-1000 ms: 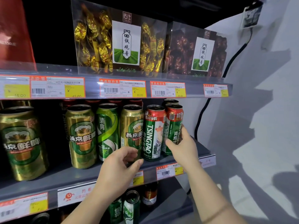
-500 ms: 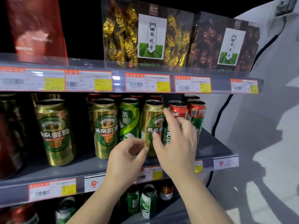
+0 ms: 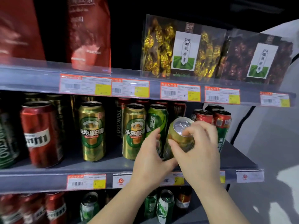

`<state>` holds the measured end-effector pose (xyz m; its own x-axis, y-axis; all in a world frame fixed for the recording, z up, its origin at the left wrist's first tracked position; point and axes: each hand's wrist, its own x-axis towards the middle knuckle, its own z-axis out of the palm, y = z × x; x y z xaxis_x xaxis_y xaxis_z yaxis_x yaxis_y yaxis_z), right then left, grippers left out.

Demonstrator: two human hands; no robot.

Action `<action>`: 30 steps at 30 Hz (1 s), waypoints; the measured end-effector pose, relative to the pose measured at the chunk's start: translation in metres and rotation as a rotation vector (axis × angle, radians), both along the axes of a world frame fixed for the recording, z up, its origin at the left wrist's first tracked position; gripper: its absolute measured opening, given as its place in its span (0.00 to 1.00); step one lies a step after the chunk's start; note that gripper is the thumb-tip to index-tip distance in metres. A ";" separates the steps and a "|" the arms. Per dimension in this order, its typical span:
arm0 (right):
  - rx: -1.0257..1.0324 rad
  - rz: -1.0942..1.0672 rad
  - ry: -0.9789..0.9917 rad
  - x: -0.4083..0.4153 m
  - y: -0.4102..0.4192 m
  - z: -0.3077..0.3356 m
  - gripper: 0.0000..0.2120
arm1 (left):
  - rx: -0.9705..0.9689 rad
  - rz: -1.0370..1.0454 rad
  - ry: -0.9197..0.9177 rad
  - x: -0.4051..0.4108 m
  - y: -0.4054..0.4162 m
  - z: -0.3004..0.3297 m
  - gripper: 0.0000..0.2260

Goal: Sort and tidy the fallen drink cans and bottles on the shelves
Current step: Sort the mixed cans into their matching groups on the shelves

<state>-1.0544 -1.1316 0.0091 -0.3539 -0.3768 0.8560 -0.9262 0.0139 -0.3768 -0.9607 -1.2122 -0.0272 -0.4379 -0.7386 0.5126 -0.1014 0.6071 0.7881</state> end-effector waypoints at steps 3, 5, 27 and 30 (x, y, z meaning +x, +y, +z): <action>-0.058 0.056 0.050 0.018 0.010 -0.003 0.16 | -0.046 -0.090 0.085 0.001 0.009 0.009 0.29; -0.105 0.116 0.083 0.030 0.011 -0.005 0.20 | -0.052 -0.097 0.155 0.013 0.012 0.014 0.25; 0.658 0.274 -0.433 0.170 -0.147 -0.014 0.26 | 0.103 0.330 0.305 0.276 -0.035 -0.014 0.31; 0.625 0.284 -0.508 0.173 -0.170 -0.018 0.26 | 0.084 0.317 0.263 0.282 -0.035 -0.014 0.32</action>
<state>-0.8815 -1.3019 -0.0093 -0.4595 -0.8593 0.2247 -0.6468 0.1504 -0.7477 -0.6786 -1.2470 -0.0415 -0.0450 -0.8599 0.5085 -0.0617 0.5104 0.8577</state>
